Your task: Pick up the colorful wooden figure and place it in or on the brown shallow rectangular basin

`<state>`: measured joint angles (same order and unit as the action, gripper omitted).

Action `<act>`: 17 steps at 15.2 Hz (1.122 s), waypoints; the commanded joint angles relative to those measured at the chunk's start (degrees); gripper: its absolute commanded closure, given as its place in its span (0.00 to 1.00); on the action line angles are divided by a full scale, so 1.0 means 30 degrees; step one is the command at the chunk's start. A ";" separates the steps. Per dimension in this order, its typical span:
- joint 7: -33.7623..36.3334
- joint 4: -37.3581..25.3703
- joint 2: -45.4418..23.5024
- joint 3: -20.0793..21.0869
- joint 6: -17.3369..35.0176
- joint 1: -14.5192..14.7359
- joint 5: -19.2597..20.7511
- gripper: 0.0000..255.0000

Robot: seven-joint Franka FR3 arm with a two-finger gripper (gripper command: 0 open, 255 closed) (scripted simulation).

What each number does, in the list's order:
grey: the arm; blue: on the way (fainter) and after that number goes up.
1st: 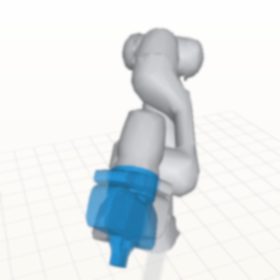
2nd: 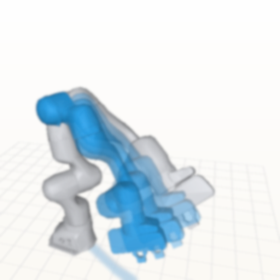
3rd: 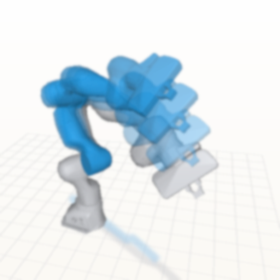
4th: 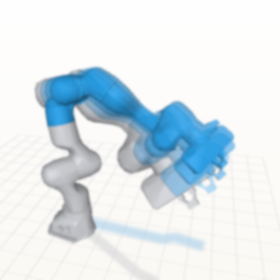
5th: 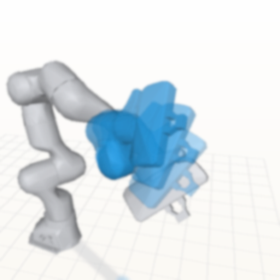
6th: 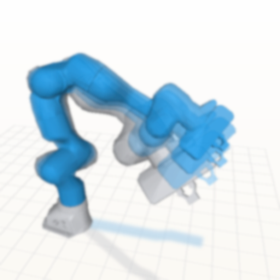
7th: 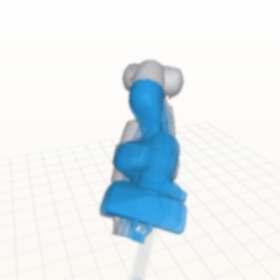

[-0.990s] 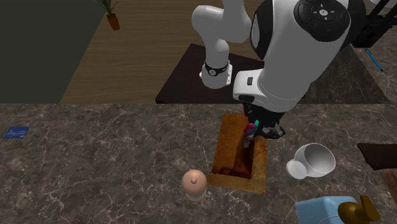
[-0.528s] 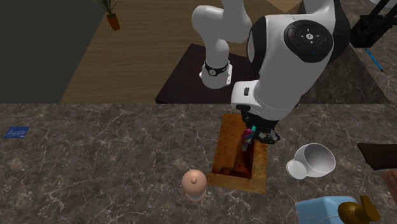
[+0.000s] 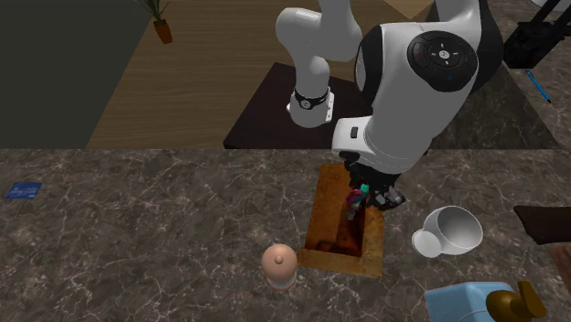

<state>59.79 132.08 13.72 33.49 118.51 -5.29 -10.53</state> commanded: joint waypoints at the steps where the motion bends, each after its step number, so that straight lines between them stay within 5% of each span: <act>1: 0.0000 -0.0001 0.0000 0.0000 0.0001 0.0000 0.0000 0.00; 5: 0.0000 -0.0001 0.0000 0.0000 0.0001 0.0000 0.0000 0.00; 9: -0.0194 -0.1805 0.0794 -0.0433 -0.2541 -0.0042 -0.0120 0.00; 17: -0.0193 -0.1801 0.0795 -0.0434 -0.2537 -0.0040 -0.0121 0.00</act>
